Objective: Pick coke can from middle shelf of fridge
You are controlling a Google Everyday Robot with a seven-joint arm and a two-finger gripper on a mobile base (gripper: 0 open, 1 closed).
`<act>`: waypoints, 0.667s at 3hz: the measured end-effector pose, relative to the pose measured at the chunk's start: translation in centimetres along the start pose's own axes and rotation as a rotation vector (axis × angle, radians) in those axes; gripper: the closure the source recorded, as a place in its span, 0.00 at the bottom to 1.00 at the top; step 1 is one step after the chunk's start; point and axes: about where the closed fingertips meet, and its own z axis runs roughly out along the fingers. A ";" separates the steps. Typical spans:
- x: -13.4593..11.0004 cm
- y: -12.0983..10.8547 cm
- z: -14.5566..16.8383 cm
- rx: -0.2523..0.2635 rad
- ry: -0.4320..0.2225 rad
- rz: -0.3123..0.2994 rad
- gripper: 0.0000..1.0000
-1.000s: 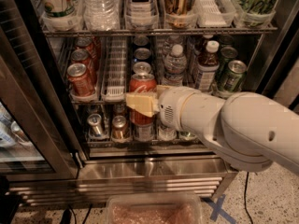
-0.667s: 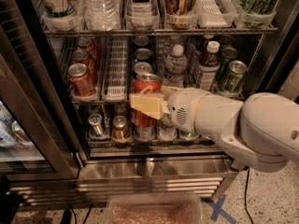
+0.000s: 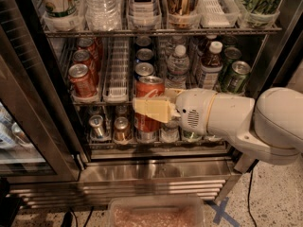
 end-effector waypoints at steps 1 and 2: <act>-0.7 1.0 0.9 0.032 0.074 -0.065 1.00; -2.3 2.9 1.4 0.072 0.145 -0.166 1.00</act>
Offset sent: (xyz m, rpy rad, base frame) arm -0.0104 0.0418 0.0486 -0.3699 -0.1026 0.0102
